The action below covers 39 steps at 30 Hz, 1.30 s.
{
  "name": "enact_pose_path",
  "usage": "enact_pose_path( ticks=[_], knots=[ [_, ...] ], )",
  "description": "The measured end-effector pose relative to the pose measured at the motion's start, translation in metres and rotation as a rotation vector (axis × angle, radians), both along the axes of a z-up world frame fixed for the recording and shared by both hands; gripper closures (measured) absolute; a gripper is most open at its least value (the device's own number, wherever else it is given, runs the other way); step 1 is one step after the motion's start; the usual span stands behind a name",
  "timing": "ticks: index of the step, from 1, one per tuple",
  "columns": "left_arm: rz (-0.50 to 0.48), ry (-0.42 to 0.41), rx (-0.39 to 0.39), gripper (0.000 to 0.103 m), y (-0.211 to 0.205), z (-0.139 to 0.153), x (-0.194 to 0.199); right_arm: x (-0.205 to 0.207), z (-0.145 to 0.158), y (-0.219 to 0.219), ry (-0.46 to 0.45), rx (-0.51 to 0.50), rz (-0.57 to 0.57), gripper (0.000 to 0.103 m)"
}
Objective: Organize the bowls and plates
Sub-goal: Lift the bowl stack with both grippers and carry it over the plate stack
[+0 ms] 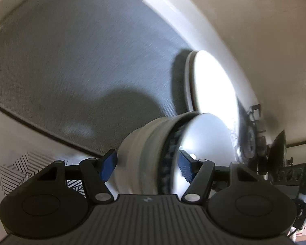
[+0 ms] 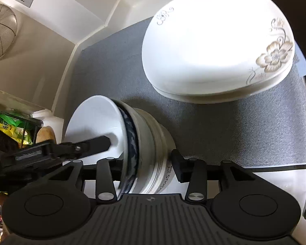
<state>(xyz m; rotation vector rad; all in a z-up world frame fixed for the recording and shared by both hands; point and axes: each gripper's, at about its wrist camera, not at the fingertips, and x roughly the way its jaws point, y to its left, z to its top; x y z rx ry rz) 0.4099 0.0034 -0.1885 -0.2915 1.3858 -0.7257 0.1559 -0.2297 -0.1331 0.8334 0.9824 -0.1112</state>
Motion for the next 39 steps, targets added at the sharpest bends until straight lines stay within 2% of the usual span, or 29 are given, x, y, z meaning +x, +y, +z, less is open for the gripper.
enact_pose_path(
  ticks=[3, 6, 7, 11, 15, 18, 20, 30, 39],
  knots=[
    [-0.002, -0.004, -0.018, 0.029, 0.0, -0.004, -0.001, 0.0, -0.007, -0.003, 0.005, 0.043, -0.013, 0.048],
    [-0.005, 0.006, -0.048, 0.017, 0.0, -0.006, -0.001, 0.0, -0.014, -0.006, 0.012, 0.073, -0.025, 0.038],
    [-0.004, 0.005, -0.055, 0.016, -0.001, -0.007, -0.001, 0.001, -0.017, -0.007, 0.015, 0.092, -0.025, 0.036],
    [0.02, 0.007, -0.084, 0.015, 0.003, -0.01, -0.005, 0.003, -0.017, -0.005, 0.008, 0.092, -0.026, 0.037],
    [0.078, 0.092, -0.167, 0.015, 0.018, -0.016, 0.001, -0.002, -0.02, -0.006, 0.002, 0.12, -0.066, 0.039],
    [0.076, 0.041, -0.136, 0.015, 0.017, -0.012, -0.005, -0.008, -0.023, -0.006, -0.004, 0.16, -0.085, 0.041],
    [0.077, 0.028, -0.122, 0.015, 0.015, -0.01, -0.007, -0.009, -0.023, -0.002, 0.0, 0.152, -0.077, 0.042],
    [0.086, 0.034, -0.134, 0.015, 0.013, -0.005, -0.009, -0.006, -0.013, 0.0, 0.008, 0.13, -0.08, 0.042],
    [0.089, -0.001, -0.154, 0.015, 0.012, 0.013, -0.008, -0.001, 0.006, -0.004, -0.026, 0.093, -0.064, 0.042]
  ],
)
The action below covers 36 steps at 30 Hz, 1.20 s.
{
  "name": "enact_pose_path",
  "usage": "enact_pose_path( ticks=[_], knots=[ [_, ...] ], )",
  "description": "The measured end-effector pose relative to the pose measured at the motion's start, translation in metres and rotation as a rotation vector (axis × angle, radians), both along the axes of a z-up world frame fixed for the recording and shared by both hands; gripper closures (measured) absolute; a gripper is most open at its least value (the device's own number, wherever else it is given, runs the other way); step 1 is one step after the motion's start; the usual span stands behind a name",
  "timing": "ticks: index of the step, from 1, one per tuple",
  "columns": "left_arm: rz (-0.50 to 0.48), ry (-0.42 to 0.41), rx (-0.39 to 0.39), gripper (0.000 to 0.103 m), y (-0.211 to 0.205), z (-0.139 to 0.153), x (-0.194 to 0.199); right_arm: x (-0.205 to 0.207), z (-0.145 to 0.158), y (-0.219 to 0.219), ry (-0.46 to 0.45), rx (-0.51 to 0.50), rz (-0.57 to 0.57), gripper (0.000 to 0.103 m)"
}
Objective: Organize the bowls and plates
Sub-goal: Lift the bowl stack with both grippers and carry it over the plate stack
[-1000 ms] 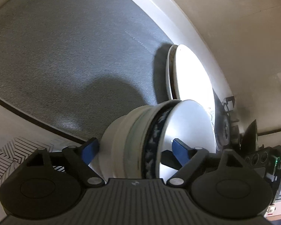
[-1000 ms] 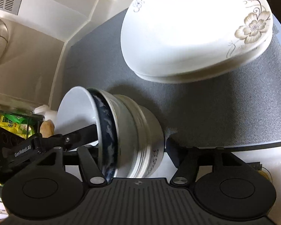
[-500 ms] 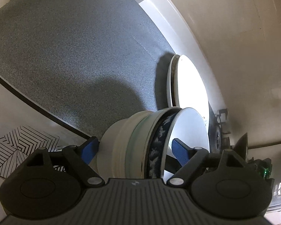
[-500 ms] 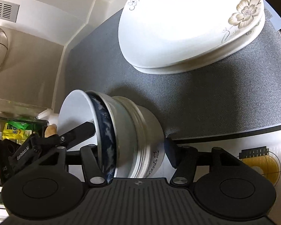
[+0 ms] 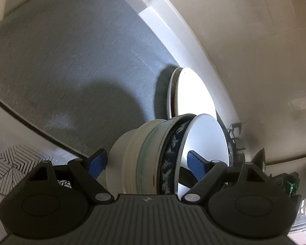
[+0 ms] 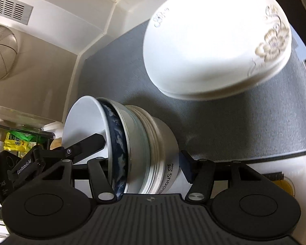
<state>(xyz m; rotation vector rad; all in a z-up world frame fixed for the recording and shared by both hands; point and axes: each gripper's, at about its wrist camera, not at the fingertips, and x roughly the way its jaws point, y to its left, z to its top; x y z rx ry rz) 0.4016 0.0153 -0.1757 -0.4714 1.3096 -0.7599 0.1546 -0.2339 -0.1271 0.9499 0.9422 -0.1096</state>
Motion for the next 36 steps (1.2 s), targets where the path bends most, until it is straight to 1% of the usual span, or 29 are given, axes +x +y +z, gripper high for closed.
enact_pose_path(
  ticks=[12, 24, 36],
  knots=[
    [-0.009, -0.035, -0.015, 0.015, -0.013, 0.018, 0.006, 0.008, 0.016, -0.015, -0.036, -0.021, -0.006, 0.042],
    [-0.026, -0.055, -0.023, 0.015, -0.029, 0.017, 0.004, 0.009, 0.026, -0.037, -0.063, -0.031, -0.04, 0.042],
    [-0.05, -0.049, -0.024, 0.015, -0.048, 0.012, 0.002, 0.012, 0.029, -0.064, -0.073, -0.042, -0.079, 0.041]
  ],
)
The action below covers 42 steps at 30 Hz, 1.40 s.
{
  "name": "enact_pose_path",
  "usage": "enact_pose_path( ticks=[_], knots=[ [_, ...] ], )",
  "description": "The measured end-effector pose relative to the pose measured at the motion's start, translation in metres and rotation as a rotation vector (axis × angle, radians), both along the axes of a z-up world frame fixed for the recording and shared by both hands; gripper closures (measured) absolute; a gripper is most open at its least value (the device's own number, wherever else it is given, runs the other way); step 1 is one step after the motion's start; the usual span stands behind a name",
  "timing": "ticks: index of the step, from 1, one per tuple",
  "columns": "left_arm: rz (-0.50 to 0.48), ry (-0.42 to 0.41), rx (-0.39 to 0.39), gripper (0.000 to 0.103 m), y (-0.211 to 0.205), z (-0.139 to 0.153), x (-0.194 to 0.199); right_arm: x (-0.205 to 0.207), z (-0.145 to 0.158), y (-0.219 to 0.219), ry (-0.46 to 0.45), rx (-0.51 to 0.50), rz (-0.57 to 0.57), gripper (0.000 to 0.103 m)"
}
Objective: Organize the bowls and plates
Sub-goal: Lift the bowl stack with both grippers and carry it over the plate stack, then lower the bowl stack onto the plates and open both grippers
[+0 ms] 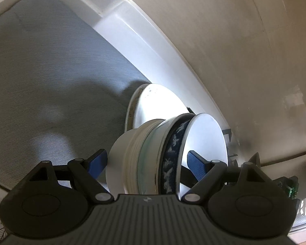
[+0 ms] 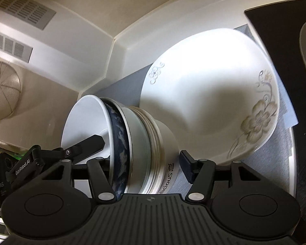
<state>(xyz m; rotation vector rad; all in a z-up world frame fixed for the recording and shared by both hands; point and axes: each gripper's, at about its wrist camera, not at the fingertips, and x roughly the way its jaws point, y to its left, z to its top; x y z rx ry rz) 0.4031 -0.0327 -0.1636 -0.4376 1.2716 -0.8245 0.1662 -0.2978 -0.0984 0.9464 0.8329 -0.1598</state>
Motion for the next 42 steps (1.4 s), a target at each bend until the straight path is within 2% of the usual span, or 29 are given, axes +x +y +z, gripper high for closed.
enact_pose_path(
  ticks=[8, 11, 18, 22, 30, 33, 34, 35, 37, 42],
  knots=[
    [-0.064, -0.019, -0.023, 0.015, -0.031, -0.003, 0.0, -0.006, -0.003, -0.03, 0.016, -0.042, -0.07, 0.045],
    [-0.081, -0.04, -0.012, 0.016, -0.05, -0.007, 0.002, -0.005, -0.012, -0.045, 0.029, -0.037, -0.101, 0.048],
    [-0.101, -0.021, 0.014, 0.016, -0.07, -0.022, 0.009, 0.0, -0.014, -0.064, 0.029, -0.083, -0.119, 0.054],
    [-0.095, -0.012, 0.017, 0.016, -0.077, -0.029, 0.012, -0.001, -0.015, -0.072, 0.034, -0.108, -0.137, 0.059],
    [-0.084, -0.039, 0.036, 0.014, -0.1, -0.029, 0.017, 0.001, -0.01, -0.073, 0.03, -0.18, -0.152, 0.06],
    [-0.097, -0.041, 0.048, 0.009, -0.098, -0.024, 0.016, -0.002, -0.005, -0.07, 0.016, -0.182, -0.156, 0.056],
    [-0.101, -0.043, 0.047, 0.007, -0.095, -0.022, 0.015, -0.003, -0.004, -0.07, 0.008, -0.183, -0.156, 0.051],
    [-0.091, -0.054, 0.06, 0.0, -0.092, -0.017, 0.012, -0.006, -0.002, -0.068, -0.002, -0.186, -0.155, 0.047],
    [-0.068, -0.114, 0.084, 0.0, -0.087, -0.007, 0.005, -0.013, 0.004, -0.063, -0.016, -0.211, -0.162, 0.03],
    [-0.059, -0.213, 0.155, 0.0, -0.077, 0.016, -0.013, -0.031, 0.02, -0.044, -0.034, -0.307, -0.164, 0.025]
  ],
)
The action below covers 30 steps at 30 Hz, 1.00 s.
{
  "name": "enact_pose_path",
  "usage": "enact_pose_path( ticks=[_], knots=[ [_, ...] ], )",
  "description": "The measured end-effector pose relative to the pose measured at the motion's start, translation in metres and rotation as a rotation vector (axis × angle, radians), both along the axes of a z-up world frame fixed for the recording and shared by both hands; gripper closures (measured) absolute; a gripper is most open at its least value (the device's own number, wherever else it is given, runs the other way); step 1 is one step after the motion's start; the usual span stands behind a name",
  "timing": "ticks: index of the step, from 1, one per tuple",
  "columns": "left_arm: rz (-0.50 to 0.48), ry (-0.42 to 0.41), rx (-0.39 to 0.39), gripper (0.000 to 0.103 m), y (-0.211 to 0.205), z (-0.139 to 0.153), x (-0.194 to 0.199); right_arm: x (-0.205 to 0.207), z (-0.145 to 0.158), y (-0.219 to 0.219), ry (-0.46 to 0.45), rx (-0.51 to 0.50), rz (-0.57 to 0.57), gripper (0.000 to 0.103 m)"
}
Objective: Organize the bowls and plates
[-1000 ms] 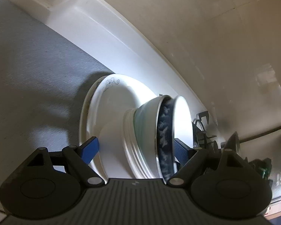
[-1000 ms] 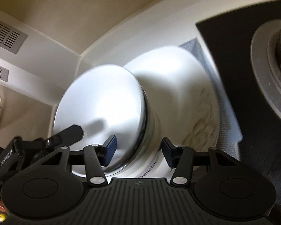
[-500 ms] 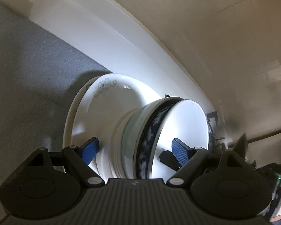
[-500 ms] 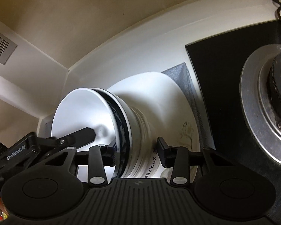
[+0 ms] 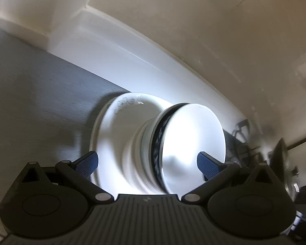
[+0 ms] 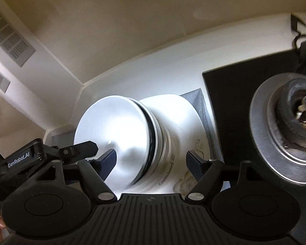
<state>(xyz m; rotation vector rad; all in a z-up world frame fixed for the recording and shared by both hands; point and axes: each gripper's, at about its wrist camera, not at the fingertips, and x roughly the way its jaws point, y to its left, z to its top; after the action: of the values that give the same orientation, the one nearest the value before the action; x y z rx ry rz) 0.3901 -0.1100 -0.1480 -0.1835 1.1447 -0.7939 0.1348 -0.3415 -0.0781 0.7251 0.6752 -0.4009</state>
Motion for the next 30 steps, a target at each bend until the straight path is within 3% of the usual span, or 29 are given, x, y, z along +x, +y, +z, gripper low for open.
enact_pose_path(
  ticks=[9, 17, 25, 30],
  knots=[
    [-0.011, -0.19, 0.122, 0.0, 0.024, 0.039, -0.042, -0.027, 0.02, 0.041, 0.011, -0.156, 0.018, 0.017],
    [-0.104, -0.373, 0.243, 0.0, 0.043, 0.063, -0.086, -0.055, 0.037, 0.089, 0.021, -0.287, 0.022, 0.012],
    [-0.111, -0.416, 0.3, 0.0, 0.074, 0.068, -0.117, -0.077, 0.046, 0.126, 0.026, -0.357, 0.012, 0.01],
    [-0.095, -0.511, 0.382, 0.0, 0.08, 0.07, -0.134, -0.086, 0.046, 0.137, 0.04, -0.372, -0.015, 0.01]
  ],
)
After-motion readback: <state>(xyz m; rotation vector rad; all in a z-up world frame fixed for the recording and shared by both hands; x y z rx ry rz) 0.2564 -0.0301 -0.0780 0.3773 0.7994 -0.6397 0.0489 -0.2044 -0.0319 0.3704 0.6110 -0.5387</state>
